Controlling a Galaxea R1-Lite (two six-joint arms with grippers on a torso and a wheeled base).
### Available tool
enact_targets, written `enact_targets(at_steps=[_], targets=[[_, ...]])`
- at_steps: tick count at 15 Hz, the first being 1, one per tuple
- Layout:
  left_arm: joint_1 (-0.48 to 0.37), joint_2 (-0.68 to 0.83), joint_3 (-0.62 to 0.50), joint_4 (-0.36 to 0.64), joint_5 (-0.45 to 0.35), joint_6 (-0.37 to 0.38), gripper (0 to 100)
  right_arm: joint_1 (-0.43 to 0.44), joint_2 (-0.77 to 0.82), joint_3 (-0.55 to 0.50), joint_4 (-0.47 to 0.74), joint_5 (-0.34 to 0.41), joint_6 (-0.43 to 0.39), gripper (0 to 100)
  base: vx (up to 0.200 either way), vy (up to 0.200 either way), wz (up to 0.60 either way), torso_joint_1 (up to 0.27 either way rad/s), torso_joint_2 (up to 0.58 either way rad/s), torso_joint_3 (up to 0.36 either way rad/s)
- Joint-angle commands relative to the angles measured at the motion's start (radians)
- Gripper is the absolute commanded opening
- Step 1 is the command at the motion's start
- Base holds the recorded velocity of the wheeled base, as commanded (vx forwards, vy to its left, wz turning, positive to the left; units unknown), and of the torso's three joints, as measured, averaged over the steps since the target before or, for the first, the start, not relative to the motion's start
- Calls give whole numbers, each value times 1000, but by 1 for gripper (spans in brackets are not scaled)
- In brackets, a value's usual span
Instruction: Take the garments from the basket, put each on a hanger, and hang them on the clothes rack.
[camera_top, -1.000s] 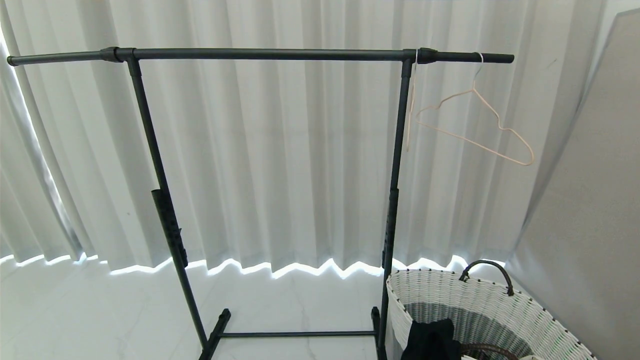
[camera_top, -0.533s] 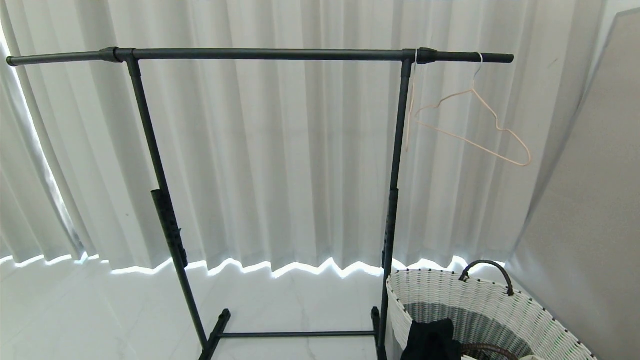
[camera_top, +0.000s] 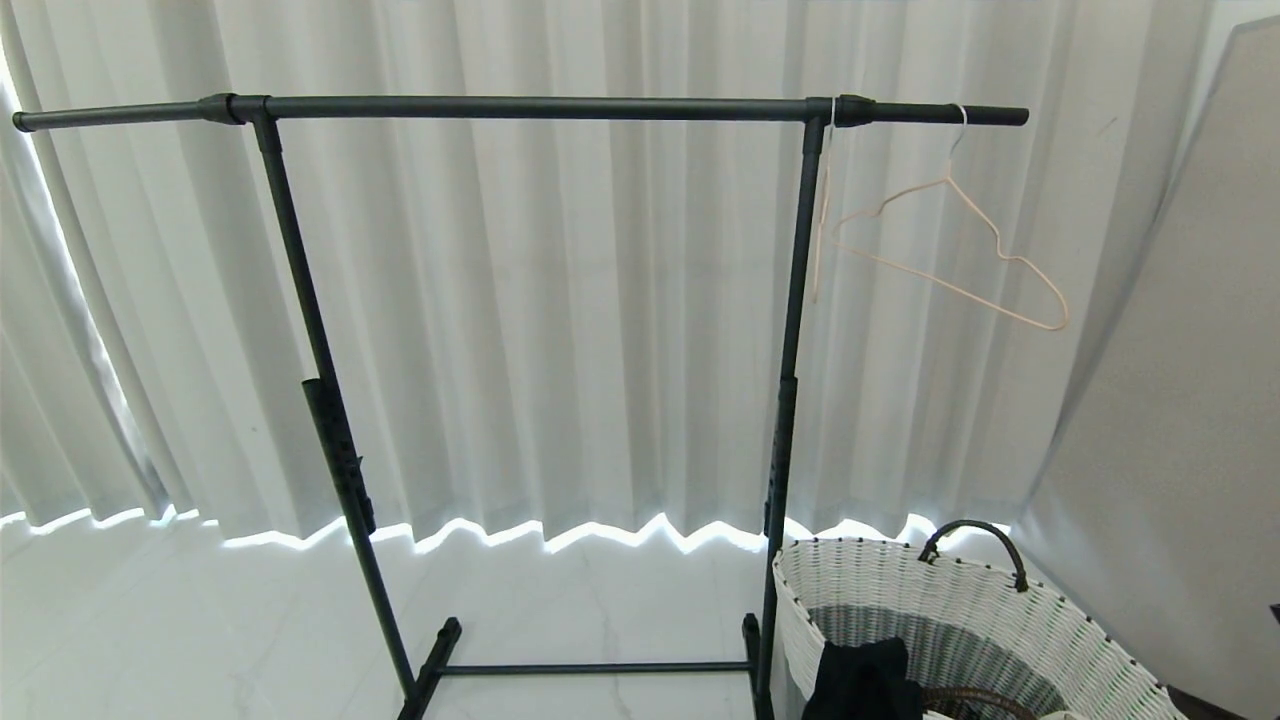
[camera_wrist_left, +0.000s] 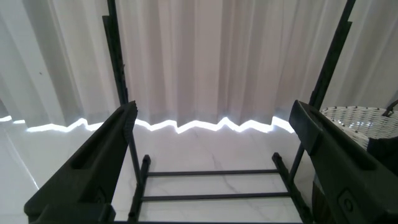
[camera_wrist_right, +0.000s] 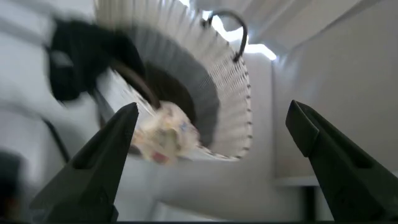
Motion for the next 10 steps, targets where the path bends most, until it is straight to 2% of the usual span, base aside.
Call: enact_targets(at_steps=[1, 3, 5, 8, 10], targets=[[0, 0, 1, 0, 0, 0, 100, -107, 374, 5, -89, 2, -259, 100, 0, 0, 0, 0, 0, 0], [0, 0, 1, 0, 0, 0, 100, -165, 455, 23, -99, 2, -311, 100, 0, 0, 0, 0, 0, 0], [0, 0, 1, 0, 0, 0, 100, -232, 530, 37, -103, 3, -429, 100, 0, 0, 0, 0, 0, 0], [0, 0, 1, 0, 0, 0, 100, -228, 659, 45, -134, 6, -495, 100, 0, 0, 0, 0, 0, 0], [0, 0, 1, 0, 0, 0, 100, -216, 728, 106, -255, 5, -495, 100, 0, 0, 0, 0, 0, 0]])
